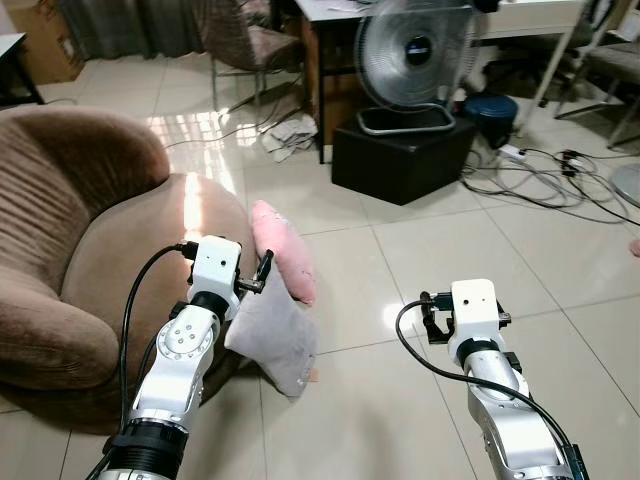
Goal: Move the pillow to the sofa from floor
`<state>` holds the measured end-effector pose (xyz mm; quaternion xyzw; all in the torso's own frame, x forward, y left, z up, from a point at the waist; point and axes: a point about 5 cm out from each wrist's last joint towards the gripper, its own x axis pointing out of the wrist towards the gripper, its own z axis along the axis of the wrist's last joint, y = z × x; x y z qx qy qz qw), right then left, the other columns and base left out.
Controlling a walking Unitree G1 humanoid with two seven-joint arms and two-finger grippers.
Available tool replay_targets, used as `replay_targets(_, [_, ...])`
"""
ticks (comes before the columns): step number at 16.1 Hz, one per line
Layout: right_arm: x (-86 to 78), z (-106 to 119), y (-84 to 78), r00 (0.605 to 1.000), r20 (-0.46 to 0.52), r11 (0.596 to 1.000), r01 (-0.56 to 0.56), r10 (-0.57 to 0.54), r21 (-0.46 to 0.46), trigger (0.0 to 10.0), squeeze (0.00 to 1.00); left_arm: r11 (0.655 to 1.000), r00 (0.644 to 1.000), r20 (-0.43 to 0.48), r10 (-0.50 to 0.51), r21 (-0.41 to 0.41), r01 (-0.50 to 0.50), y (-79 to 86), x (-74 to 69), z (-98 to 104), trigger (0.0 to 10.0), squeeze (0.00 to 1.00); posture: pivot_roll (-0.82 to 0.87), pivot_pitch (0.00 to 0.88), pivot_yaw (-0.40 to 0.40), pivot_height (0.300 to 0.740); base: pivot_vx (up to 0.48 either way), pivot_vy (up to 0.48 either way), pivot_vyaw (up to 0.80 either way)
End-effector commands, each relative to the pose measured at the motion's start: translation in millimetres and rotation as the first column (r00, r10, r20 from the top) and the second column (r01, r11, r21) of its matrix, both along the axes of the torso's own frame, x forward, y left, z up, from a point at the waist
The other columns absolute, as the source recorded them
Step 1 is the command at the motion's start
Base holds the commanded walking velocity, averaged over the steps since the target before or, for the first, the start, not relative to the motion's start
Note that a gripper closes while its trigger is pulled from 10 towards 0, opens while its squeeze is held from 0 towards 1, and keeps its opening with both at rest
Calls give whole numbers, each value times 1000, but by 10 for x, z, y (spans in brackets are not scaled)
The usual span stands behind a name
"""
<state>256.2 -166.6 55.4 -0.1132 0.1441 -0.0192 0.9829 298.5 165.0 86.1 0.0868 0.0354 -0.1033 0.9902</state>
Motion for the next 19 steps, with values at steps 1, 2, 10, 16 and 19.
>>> replay_targets(1, [-5,-7,-33,1000,1,1000,4,-4,-9,10000,0,1000,1000,-17,7,1,-7,34,-26,-45,10000,0,-31,0,40,740,345,0,0])
replay_targets(2, [-5,-9,-42,1000,2,1000,8,-8,-10,10000,0,1000,1000,-16,5,0,-5,33,-29,-40,10000,0,-31,0,40,740,345,0,0])
replay_targets(10, [-23,-25,-35,1000,3,1000,8,-8,-3,10000,0,1000,1000,-8,-20,-2,20,-3,-41,-32,10000,0,-32,0,42,740,367,0,0])
replay_targets(16, [-39,-37,-26,1000,3,1000,10,-10,2,10000,0,1000,1000,-7,-25,1,25,0,-59,-35,10000,0,-30,0,44,740,419,0,0])
replay_targets(19, [-48,-43,-20,1000,2,999,18,-18,28,10000,0,1000,1000,-7,-27,3,27,4,-63,-34,10000,0,-29,0,46,740,417,0,0])
